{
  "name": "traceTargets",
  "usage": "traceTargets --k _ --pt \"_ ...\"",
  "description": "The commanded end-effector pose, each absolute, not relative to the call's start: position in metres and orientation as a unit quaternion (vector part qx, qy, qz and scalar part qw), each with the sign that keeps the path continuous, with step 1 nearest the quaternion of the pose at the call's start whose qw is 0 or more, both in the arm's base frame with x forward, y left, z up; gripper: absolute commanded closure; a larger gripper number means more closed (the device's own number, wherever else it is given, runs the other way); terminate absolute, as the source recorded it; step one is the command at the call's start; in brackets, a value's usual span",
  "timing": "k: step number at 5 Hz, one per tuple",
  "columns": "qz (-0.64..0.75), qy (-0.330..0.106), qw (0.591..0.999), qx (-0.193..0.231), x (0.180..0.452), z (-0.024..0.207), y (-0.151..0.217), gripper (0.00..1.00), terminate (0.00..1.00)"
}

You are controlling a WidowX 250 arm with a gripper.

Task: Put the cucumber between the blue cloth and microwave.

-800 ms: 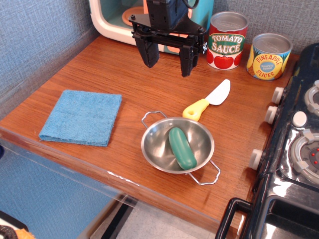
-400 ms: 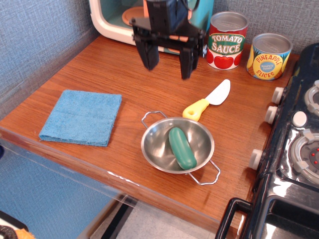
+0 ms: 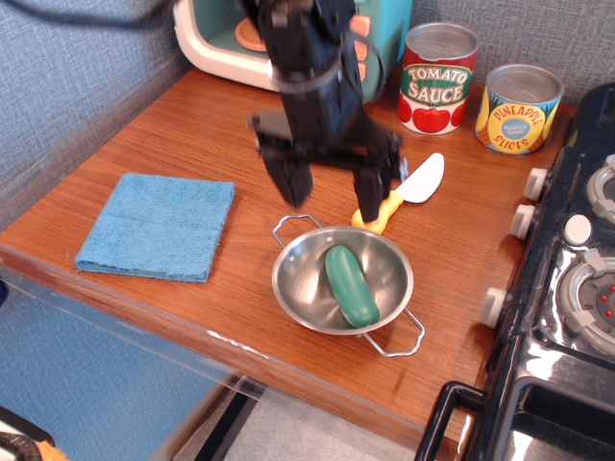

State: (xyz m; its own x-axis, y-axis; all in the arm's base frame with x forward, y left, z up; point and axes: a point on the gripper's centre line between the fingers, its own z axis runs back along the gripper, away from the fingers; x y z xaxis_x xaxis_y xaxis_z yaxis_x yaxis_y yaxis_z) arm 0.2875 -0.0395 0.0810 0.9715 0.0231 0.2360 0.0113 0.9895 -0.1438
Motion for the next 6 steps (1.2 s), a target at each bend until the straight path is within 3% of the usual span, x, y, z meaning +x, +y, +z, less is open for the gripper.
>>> traceTargets --k 1,3,5,6 --pt "0.002 -0.096 0.995 -0.037 0.268 0.054 -0.061 0.00 0.00" --pt "0.021 -0.087 0.996 0.015 0.277 0.036 -0.066 0.00 0.00" --pt "0.044 -0.077 0.996 0.029 0.284 0.025 -0.061 0.00 0.00" --pt "0.062 -0.088 0.994 0.033 0.284 0.028 -0.056 1.00 0.00"
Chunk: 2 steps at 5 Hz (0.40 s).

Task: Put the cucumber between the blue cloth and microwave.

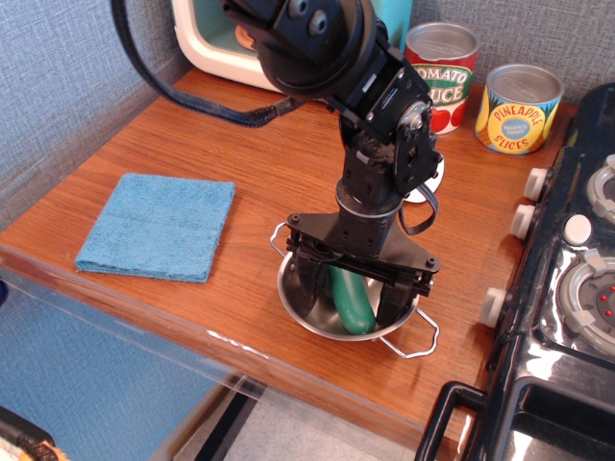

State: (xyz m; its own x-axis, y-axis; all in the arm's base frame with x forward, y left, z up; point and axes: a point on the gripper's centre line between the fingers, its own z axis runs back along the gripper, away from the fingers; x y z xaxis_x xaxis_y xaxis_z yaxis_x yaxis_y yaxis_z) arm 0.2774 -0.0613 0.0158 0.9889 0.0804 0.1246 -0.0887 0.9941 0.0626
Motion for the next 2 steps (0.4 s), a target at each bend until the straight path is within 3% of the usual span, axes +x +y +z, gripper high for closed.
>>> traceTargets --k 1,2 --pt "0.059 -0.103 0.993 0.020 0.288 0.046 -0.054 1.00 0.00" --pt "0.045 -0.135 0.990 0.002 0.293 0.080 -0.055 1.00 0.00"
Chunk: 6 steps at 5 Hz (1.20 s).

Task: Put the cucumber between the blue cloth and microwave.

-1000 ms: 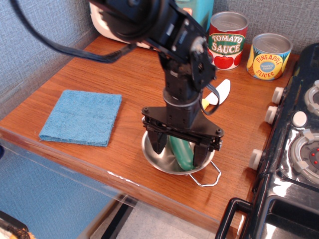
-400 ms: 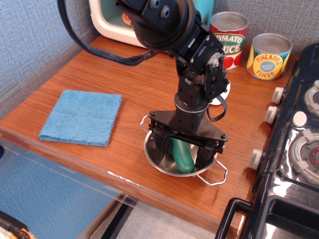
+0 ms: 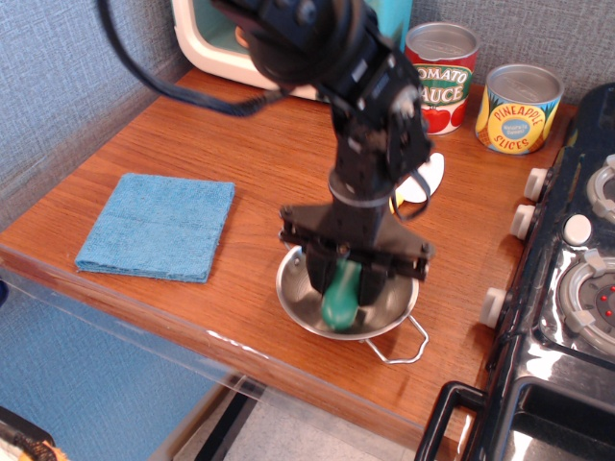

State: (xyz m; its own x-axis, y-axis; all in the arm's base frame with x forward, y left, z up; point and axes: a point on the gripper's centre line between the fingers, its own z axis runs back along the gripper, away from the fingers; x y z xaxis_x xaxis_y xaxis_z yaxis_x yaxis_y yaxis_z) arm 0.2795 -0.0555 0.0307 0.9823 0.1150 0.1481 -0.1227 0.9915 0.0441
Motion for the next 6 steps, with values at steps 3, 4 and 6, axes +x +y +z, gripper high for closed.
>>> traceTargets --k 3,4,6 --pt "0.107 -0.200 0.974 -0.013 0.360 0.174 0.057 1.00 0.00" --pt "0.117 -0.169 0.979 0.001 0.374 0.152 0.107 1.00 0.00" --pt "0.123 -0.133 0.983 0.022 0.375 0.109 0.160 1.00 0.00"
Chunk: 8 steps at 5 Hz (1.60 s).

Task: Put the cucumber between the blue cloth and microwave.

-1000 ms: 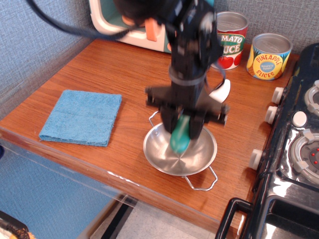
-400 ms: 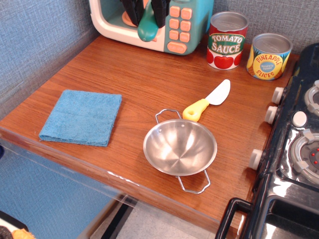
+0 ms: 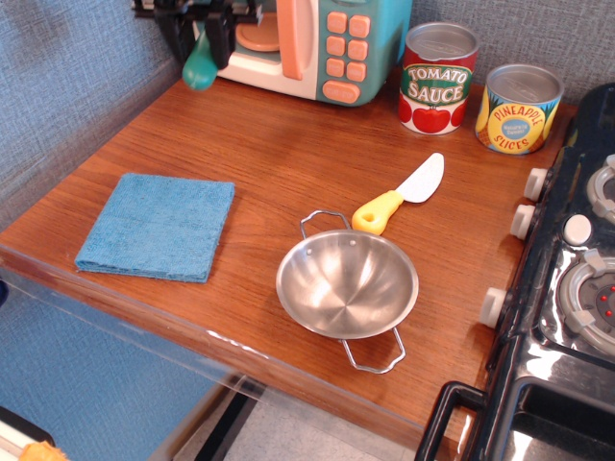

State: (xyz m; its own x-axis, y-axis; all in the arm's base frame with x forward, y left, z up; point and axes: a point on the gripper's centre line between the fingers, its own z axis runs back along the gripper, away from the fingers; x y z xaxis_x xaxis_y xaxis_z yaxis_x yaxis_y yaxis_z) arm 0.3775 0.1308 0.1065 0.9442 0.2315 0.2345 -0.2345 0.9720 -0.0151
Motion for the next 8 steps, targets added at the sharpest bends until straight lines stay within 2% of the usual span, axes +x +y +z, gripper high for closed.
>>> traceTargets --k 1,2,3,4,5,6,7,8 --pt "0.114 -0.130 0.985 0.029 0.376 0.093 0.171 1.00 0.00" --pt "0.067 -0.128 0.989 0.036 0.387 0.070 0.171 1.00 0.00" --pt "0.070 -0.117 0.990 0.034 0.390 0.063 0.170 0.00 0.00" --pt "0.070 -0.116 0.990 0.033 0.392 0.063 0.169 0.00 0.00" --pt "0.074 -0.132 0.988 0.032 0.392 0.091 0.166 0.00 0.00" --pt "0.087 -0.163 0.983 0.014 0.380 0.142 0.155 0.00 0.00" --pt "0.095 -0.170 0.981 0.000 0.365 0.174 0.144 0.00 0.00" --pt "0.067 -0.151 0.986 -0.011 0.358 0.168 0.136 0.00 0.00"
